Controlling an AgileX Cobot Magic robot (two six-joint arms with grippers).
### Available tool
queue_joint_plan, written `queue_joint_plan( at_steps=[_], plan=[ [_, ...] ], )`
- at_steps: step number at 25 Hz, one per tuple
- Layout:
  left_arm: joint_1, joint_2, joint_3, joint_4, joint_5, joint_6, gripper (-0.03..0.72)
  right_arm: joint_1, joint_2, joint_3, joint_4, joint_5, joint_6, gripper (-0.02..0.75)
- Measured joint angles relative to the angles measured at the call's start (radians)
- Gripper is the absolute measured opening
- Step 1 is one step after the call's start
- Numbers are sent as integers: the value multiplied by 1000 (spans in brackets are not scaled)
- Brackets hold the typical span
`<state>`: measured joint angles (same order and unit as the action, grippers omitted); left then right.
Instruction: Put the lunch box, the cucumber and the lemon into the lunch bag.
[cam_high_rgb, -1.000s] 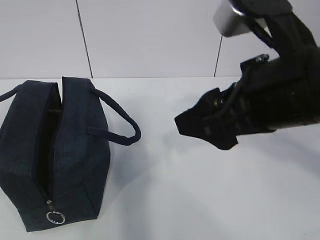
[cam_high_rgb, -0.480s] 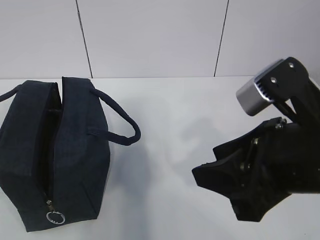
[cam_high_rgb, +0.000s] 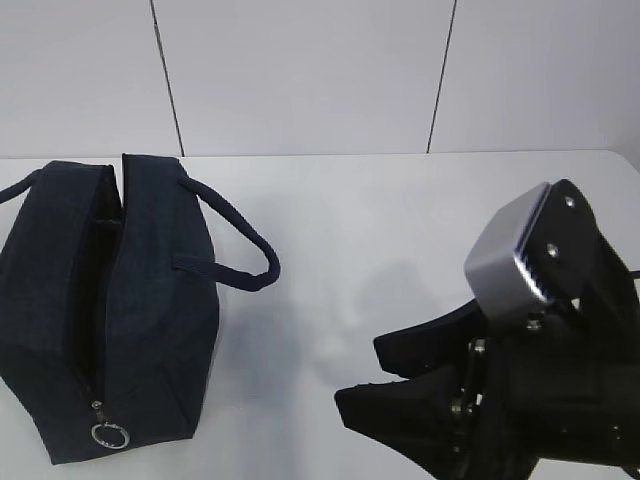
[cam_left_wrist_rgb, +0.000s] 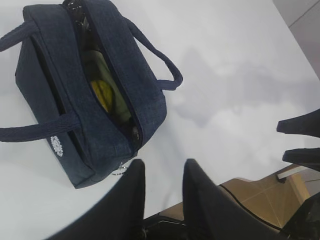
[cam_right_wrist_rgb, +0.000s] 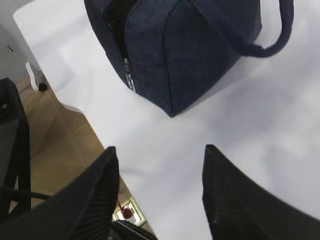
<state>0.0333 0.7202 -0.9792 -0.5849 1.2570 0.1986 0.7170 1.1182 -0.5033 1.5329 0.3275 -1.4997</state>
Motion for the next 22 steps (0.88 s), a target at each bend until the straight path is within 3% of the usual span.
queue_joint_plan(
  at_steps=[3,5,14,22],
  plan=[
    [0,0,0,7,0,0,187,2,50,2,204,23,-205,388],
    [0,0,0,11,0,0,187,2,98,2,249,62,-261,388],
    [0,0,0,21,0,6,187,18,297,-15,273,209,-350,387],
    [0,0,0,25,0,7,187,103,486,-180,274,211,-402,387]
  ],
)
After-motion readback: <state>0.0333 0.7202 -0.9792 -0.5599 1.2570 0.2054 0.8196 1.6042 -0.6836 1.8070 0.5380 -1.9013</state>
